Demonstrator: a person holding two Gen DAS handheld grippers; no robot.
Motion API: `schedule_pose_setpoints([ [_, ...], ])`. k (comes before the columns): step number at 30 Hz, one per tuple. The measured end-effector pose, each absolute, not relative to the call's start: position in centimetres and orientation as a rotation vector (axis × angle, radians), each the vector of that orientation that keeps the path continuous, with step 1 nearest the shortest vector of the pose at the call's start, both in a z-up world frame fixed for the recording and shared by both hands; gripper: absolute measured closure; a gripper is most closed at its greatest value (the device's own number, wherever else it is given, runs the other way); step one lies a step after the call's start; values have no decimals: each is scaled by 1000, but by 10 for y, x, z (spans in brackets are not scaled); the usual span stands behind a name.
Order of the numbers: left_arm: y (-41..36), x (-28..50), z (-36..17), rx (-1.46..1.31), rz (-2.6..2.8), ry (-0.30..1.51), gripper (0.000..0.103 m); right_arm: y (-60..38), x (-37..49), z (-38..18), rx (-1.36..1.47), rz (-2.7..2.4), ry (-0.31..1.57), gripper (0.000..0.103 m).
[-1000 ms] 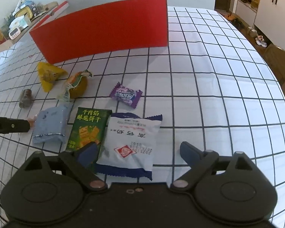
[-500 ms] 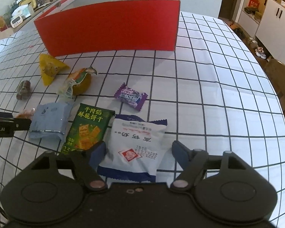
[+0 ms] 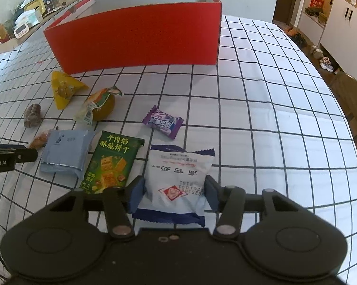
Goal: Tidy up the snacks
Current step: 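Carry the orange wrapped snack in the left tool while the right tool carries the white packet into the box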
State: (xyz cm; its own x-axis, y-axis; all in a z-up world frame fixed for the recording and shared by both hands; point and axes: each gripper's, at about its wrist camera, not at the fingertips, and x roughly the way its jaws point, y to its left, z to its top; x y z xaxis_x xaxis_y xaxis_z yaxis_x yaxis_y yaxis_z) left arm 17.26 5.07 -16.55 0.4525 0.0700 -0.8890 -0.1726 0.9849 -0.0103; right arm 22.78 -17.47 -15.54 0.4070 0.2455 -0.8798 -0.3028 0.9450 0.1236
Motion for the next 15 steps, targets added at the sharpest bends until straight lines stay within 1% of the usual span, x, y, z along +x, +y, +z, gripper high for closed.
schedule_pose_setpoints([
  [7, 54, 164, -158, -150, 171, 1080, 85, -183, 223, -143, -16, 359, 1087, 51],
  [15, 53, 153, -137, -190, 171, 1044, 86, -189, 221, -120, 20, 395, 1054, 51],
])
